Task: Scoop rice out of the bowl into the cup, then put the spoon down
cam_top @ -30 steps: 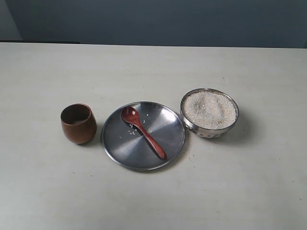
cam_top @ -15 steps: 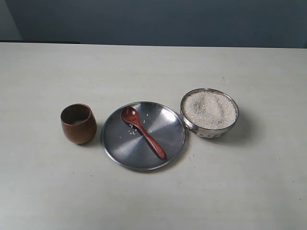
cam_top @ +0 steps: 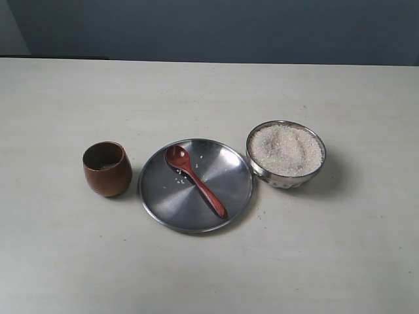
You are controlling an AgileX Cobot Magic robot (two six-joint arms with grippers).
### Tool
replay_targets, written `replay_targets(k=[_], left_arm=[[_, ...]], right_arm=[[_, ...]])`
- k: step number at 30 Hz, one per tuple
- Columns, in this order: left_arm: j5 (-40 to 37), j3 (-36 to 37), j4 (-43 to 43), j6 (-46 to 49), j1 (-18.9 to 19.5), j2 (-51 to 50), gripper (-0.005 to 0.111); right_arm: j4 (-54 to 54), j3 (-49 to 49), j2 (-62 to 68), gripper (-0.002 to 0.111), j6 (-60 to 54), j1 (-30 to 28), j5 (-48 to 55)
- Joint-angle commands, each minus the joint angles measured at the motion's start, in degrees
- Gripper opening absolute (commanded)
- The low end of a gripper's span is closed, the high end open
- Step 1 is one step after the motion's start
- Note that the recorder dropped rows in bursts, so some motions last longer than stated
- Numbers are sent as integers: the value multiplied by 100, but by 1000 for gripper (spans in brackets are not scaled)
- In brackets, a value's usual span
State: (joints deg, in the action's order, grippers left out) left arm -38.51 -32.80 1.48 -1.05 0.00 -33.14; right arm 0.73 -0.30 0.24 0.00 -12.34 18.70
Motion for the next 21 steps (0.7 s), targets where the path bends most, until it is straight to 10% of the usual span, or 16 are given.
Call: replay_targets(k=[1,21], left_arm=[[80,-38,38,2,-24,-17,0],[80,-38,38,2,-24,-17,0]], right_arm=[[-39,30,-24,49,-40,-21,-131],[-221,30,-24,49,-40,-32,17]])
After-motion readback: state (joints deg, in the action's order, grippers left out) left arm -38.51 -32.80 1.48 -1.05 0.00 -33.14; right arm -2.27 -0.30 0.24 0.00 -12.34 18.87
